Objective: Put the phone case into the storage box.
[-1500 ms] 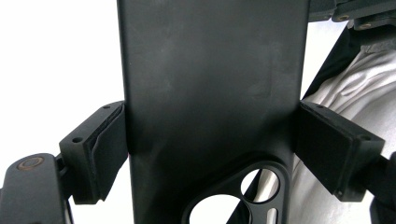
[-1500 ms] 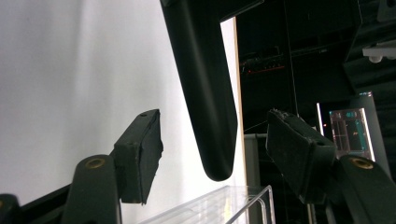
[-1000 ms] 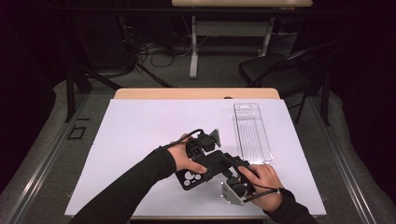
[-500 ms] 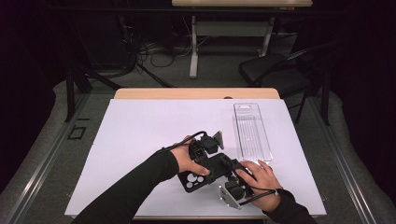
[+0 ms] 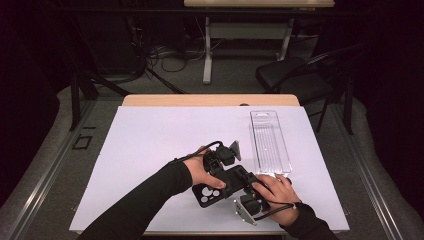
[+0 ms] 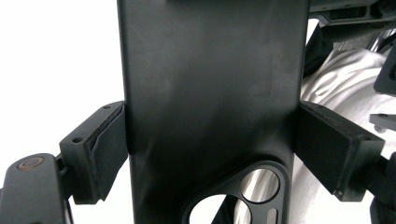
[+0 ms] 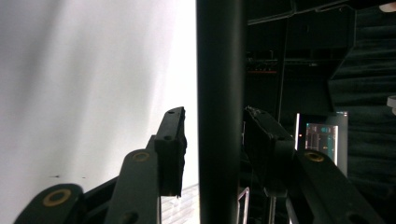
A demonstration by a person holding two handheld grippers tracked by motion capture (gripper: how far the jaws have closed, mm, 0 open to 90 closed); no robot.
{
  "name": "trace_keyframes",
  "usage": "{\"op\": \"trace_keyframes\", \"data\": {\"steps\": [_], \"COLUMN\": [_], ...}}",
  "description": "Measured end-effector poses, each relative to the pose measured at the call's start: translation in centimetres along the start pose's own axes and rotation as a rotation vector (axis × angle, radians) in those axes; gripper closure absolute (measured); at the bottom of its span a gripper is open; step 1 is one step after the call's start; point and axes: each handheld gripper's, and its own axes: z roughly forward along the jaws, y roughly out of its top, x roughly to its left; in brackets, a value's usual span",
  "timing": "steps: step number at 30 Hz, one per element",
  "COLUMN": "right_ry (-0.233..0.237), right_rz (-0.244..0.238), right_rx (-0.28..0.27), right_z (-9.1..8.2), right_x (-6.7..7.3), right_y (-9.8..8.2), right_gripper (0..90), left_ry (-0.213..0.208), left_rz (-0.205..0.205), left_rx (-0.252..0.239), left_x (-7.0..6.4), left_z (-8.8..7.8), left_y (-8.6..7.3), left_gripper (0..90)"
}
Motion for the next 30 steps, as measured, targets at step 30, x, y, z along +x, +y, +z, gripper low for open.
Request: {"op": "trace_keyframes", "data": {"steps": [30], "right_ry": [-0.030], "right_rz": [-0.041], "right_rx": [0.011], "right_z": [0.57], "right_x": [0.03], "right_y": [-0.03], "right_gripper": [73.5], "left_ry": [-0.012], "left_rz": [0.010], "left_rx": [-0.010], "left_x": [-0.34], "left_z": [0.09], "left_y": [0.15], "left_gripper": [14.5]}}
